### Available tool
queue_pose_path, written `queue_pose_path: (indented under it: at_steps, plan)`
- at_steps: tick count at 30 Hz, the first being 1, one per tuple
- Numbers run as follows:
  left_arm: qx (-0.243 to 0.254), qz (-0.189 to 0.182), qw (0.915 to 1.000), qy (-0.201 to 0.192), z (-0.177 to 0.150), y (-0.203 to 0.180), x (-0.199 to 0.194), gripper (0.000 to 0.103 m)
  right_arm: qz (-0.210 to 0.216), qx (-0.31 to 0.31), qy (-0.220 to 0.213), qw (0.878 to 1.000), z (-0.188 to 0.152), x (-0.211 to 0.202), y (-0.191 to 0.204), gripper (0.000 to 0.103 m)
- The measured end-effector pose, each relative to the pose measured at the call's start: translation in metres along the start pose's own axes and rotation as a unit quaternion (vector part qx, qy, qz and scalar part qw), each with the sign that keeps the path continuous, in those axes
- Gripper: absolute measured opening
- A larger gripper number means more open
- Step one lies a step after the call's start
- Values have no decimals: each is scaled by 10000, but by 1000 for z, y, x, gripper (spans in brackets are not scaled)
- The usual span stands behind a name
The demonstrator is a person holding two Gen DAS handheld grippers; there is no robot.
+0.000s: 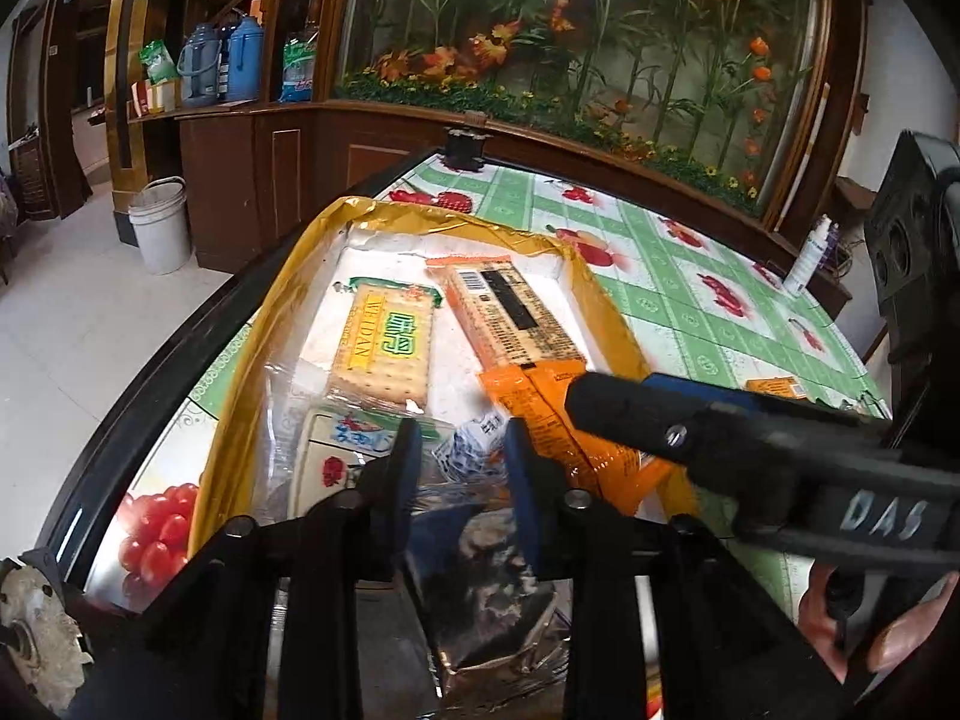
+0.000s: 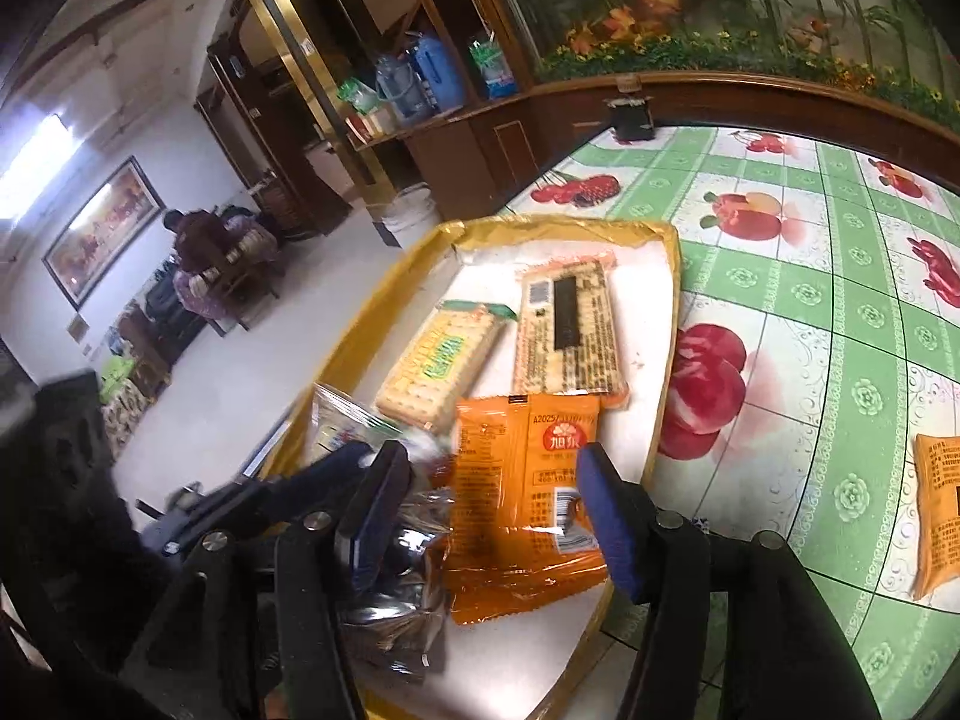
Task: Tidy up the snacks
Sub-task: 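Lower the orange bag and white candy into the tray and open both grippers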
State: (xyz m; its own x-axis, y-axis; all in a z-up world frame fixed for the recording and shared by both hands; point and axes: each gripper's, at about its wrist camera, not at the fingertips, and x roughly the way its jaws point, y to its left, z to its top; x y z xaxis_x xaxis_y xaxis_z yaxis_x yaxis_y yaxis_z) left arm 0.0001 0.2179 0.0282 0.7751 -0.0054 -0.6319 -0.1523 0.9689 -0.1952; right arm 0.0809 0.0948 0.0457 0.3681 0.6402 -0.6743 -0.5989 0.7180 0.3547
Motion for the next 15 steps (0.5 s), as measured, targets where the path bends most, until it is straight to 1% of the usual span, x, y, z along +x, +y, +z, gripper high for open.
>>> queue_pose_path:
  at_steps: [2,3,4,6,8,10,11,13,15]
  plan:
    - [37,-26,9999,-96,-1,-2,-4,37,35,-11,-90,10000,1,-8,-1,61]
    - [47,-36,9999,-149,-1,-3,-7,42,53,3,-162,9999,2,-13,-3,61]
    - [44,-59,9998,-187,-1,-3,-8,44,71,36,-208,9998,3,-18,-4,61]
    - [45,-132,9994,-318,-1,-4,-14,52,119,176,-329,9992,3,-33,-15,61]
    - [7,-165,9988,-454,0,-2,-19,58,37,188,-378,9991,0,-45,-27,61]
    - [-66,-218,9983,-539,1,1,-22,58,-328,198,-342,9987,-7,-56,-45,60]
    - [-105,-269,9980,-558,1,2,-22,58,-439,239,-343,9982,-10,-61,-54,60]
    - [-127,-299,9980,-545,2,2,-21,58,-581,402,-374,9968,-16,-72,-79,60]
    - [-72,-263,9982,-525,2,0,-20,58,-643,634,-257,9956,-18,-72,-99,58]
